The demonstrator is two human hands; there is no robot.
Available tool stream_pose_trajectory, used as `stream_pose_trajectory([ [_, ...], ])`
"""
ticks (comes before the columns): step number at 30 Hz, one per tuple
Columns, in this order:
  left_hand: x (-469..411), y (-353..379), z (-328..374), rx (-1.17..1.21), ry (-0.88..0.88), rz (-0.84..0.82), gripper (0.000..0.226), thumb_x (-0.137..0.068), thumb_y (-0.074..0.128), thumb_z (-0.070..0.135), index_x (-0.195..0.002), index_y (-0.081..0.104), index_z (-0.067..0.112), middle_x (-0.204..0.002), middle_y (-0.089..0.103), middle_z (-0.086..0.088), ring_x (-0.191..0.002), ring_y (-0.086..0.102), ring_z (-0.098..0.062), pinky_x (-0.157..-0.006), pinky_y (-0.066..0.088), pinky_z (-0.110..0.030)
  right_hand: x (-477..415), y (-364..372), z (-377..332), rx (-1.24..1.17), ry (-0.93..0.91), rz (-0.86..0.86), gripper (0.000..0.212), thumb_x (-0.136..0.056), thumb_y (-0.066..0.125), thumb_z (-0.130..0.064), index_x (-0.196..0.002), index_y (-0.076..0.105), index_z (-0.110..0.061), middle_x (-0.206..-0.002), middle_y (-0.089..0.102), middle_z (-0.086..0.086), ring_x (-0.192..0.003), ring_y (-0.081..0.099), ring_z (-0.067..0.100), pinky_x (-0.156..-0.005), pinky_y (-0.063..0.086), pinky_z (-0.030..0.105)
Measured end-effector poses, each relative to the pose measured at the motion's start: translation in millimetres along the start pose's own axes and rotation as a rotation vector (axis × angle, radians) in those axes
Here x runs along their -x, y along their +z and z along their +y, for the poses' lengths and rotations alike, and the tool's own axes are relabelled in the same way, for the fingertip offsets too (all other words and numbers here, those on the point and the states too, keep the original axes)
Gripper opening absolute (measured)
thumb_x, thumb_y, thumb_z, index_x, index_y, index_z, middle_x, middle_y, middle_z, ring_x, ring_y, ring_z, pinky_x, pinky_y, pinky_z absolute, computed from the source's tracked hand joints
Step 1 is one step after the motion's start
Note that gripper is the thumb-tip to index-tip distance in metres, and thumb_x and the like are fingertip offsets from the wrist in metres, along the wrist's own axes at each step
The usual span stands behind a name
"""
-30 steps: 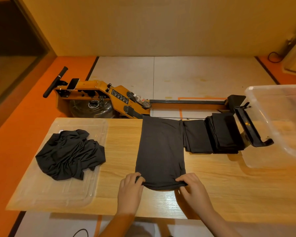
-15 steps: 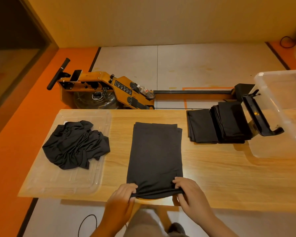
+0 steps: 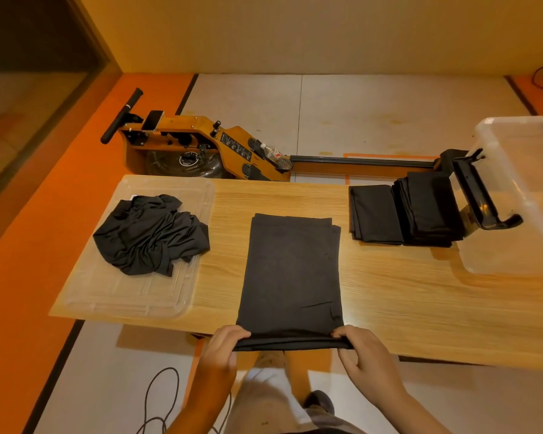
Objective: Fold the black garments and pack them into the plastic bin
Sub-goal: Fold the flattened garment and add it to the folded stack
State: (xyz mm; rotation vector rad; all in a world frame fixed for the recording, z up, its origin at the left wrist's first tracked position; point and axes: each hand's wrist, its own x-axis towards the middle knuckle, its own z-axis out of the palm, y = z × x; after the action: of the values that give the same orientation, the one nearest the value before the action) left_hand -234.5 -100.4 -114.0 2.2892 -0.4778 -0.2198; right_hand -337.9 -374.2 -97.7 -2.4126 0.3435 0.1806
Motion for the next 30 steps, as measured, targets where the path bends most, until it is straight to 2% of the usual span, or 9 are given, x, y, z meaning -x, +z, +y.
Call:
stream_pose_trajectory([
  [3, 0, -6, 3, 0.037, 0.047, -0.010, 0.045, -0.078, 0.045, 0.003, -0.099, 0.063, 0.039, -0.110, 0.055, 0.030, -0.106, 0.054, 0.003, -0.092, 0.042, -0.016, 5, -2, -4, -0.011, -0.005, -0.007, 0.023, -0.091, 0.056, -0.018, -0.101, 0.052, -0.039, -0.092, 0.055, -0.022, -0.088, 0.047, -0.003, -0.071, 0.037, 0.012],
  [6, -6, -14, 13, 0.106, 0.044, -0.051, 0.025, -0.085, 0.046, 0.027, -0.097, 0.063, 0.043, -0.107, 0.059, 0.027, -0.102, 0.057, 0.002, -0.088, 0.045, -0.016, 8, -5, -6, -0.049, -0.005, 0.030, 0.024, -0.091, 0.057, -0.019, -0.095, 0.050, -0.041, -0.083, 0.056, -0.019, -0.082, 0.051, 0.002, -0.067, 0.042, 0.020],
  [8, -13, -19, 19, 0.109, 0.013, -0.089, 0.020, -0.089, 0.054, 0.029, -0.098, 0.062, 0.044, -0.102, 0.062, 0.025, -0.099, 0.057, 0.001, -0.085, 0.047, -0.020, 7, -10, -6, -0.090, 0.012, 0.076, 0.022, -0.091, 0.058, -0.018, -0.093, 0.052, -0.039, -0.080, 0.057, -0.018, -0.079, 0.052, 0.004, -0.065, 0.042, 0.021],
  [12, -44, -34, 31, 0.105, -0.062, -0.143, 0.019, -0.093, 0.060, 0.025, -0.099, 0.065, 0.042, -0.096, 0.066, 0.022, -0.099, 0.057, -0.002, -0.084, 0.049, -0.025, -14, -27, -14, -0.205, 0.006, 0.154, 0.022, -0.091, 0.061, -0.014, -0.091, 0.056, -0.036, -0.086, 0.059, -0.021, -0.088, 0.054, 0.002, -0.073, 0.045, 0.022],
  [17, -139, -52, 56, 0.186, -0.055, -0.242, 0.013, -0.090, 0.065, 0.018, -0.092, 0.067, 0.031, -0.088, 0.067, 0.008, -0.087, 0.060, -0.007, -0.075, 0.047, -0.019, -71, -60, -28, -0.375, 0.088, 0.221, 0.011, -0.093, 0.058, -0.016, -0.094, 0.061, -0.026, -0.087, 0.063, -0.018, -0.088, 0.059, 0.000, -0.073, 0.050, 0.023],
  [21, -232, -40, 60, 0.275, -0.139, -0.310, 0.004, -0.091, 0.065, 0.015, -0.095, 0.065, 0.015, -0.086, 0.065, 0.003, -0.086, 0.060, -0.006, -0.076, 0.045, -0.016, -143, -76, -22, -0.358, 0.262, 0.298, 0.008, -0.094, 0.058, -0.021, -0.101, 0.060, -0.019, -0.092, 0.065, -0.007, -0.087, 0.060, 0.008, -0.073, 0.049, 0.029],
  [25, -283, -12, 42, 0.262, -0.334, -0.419, 0.014, -0.093, 0.062, 0.017, -0.106, 0.059, 0.013, -0.087, 0.064, -0.006, -0.080, 0.060, -0.016, -0.071, 0.049, -0.026, -192, -67, -11, -0.302, 0.472, 0.204, 0.034, -0.093, 0.059, -0.021, -0.125, 0.050, -0.011, -0.114, 0.063, 0.010, -0.097, 0.060, 0.023, -0.077, 0.046, 0.030],
  [28, -295, -5, 35, 0.237, -0.377, -0.433, 0.017, -0.089, 0.066, 0.014, -0.105, 0.059, 0.012, -0.081, 0.062, -0.003, -0.071, 0.057, -0.013, -0.059, 0.046, -0.019, -203, -60, -9, -0.211, 0.504, 0.235, 0.034, -0.093, 0.059, -0.022, -0.125, 0.050, -0.014, -0.114, 0.063, 0.010, -0.097, 0.062, 0.025, -0.077, 0.048, 0.033],
  [30, -299, -6, 32, 0.217, -0.356, -0.459, 0.019, -0.086, 0.069, 0.010, -0.102, 0.060, 0.013, -0.076, 0.061, -0.003, -0.068, 0.058, -0.013, -0.059, 0.045, -0.019, -206, -56, -7, -0.154, 0.504, 0.259, 0.031, -0.094, 0.059, -0.023, -0.123, 0.052, -0.016, -0.112, 0.064, 0.007, -0.092, 0.063, 0.024, -0.073, 0.051, 0.033],
])
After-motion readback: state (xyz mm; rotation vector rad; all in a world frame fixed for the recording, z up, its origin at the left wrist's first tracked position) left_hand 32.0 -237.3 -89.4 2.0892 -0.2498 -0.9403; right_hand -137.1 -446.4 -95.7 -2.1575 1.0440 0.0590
